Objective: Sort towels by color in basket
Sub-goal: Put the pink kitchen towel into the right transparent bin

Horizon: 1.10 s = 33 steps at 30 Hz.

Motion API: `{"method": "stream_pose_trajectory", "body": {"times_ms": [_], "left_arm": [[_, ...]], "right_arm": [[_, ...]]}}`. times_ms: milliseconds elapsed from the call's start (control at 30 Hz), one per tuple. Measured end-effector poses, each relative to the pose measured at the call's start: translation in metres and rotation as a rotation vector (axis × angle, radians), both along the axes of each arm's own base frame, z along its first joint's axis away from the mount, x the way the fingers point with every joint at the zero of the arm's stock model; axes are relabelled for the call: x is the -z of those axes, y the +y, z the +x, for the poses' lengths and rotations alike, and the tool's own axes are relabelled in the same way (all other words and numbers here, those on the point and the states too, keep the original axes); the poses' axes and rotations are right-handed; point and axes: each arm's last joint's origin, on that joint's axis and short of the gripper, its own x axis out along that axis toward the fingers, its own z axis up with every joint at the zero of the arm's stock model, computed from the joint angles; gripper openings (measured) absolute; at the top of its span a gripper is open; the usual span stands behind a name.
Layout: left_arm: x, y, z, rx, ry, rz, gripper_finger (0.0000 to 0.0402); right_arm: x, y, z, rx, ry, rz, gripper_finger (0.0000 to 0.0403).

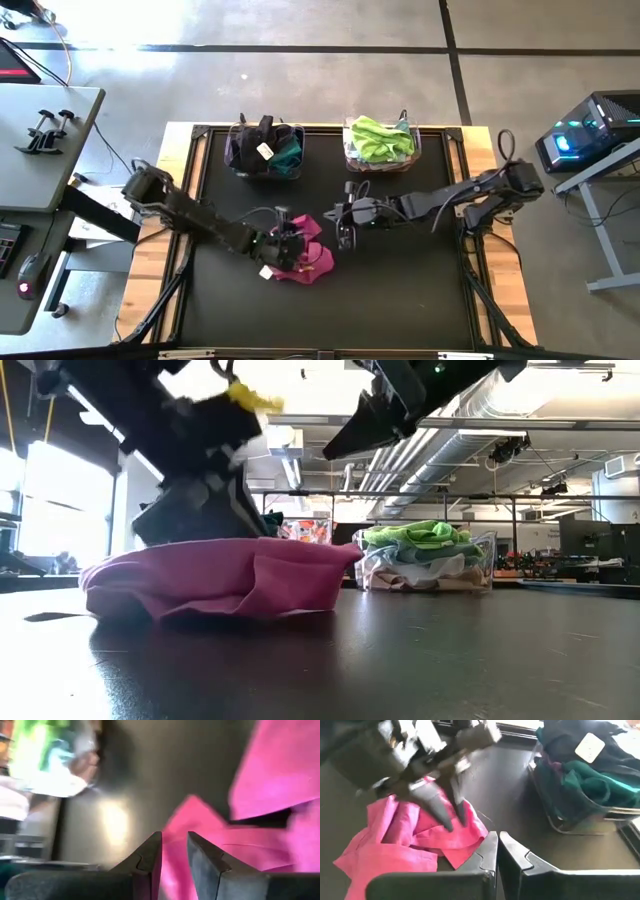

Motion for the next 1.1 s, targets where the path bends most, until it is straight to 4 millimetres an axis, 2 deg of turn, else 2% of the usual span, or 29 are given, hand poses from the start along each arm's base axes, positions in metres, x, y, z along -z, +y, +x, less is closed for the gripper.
{"method": "stream_pose_trajectory", "body": {"times_ms": [100,167,333,500,600,700,800,900,1100], "left_arm": [[-0.017,0.007,-0.009,-0.039,0.008,0.056,0.0078],[-0.029,0.009,-0.021,-0.099,-0.010,0.073,0.0078],[-0.051,0.015,-0.066,-0.306,-0.114,0.112,0.0078],[-0.047,0.019,-0.101,-0.414,-0.305,0.076,0.0078],[-0.038,0.022,-0.113,-0.443,-0.363,0.040,0.0078],[-0.030,0.025,-0.118,-0.466,-0.416,0.034,0.0078],[-0.025,0.026,-0.120,-0.477,-0.435,0.024,0.0078],[-0.021,0.026,-0.121,-0.488,-0.447,0.014,0.0078],[-0.014,0.024,-0.117,-0.495,-0.499,-0.040,0.0078]], "right_arm": [[0.004,-0.007,0.008,-0.051,-0.019,0.032,0.0009],[0.016,-0.011,0.016,-0.087,-0.012,0.067,0.0028],[0.049,-0.014,0.045,-0.273,-0.064,0.159,0.0113],[0.072,-0.014,0.086,-0.432,-0.081,0.245,0.0220],[0.086,-0.011,0.112,-0.512,-0.021,0.292,0.0275],[0.104,-0.008,0.128,-0.575,0.124,0.322,0.0308],[0.108,-0.012,0.140,-0.573,0.239,0.347,0.0314],[0.111,-0.019,0.147,-0.565,0.306,0.341,0.0304],[0.117,-0.040,0.142,-0.489,0.399,0.284,0.0232]]}}
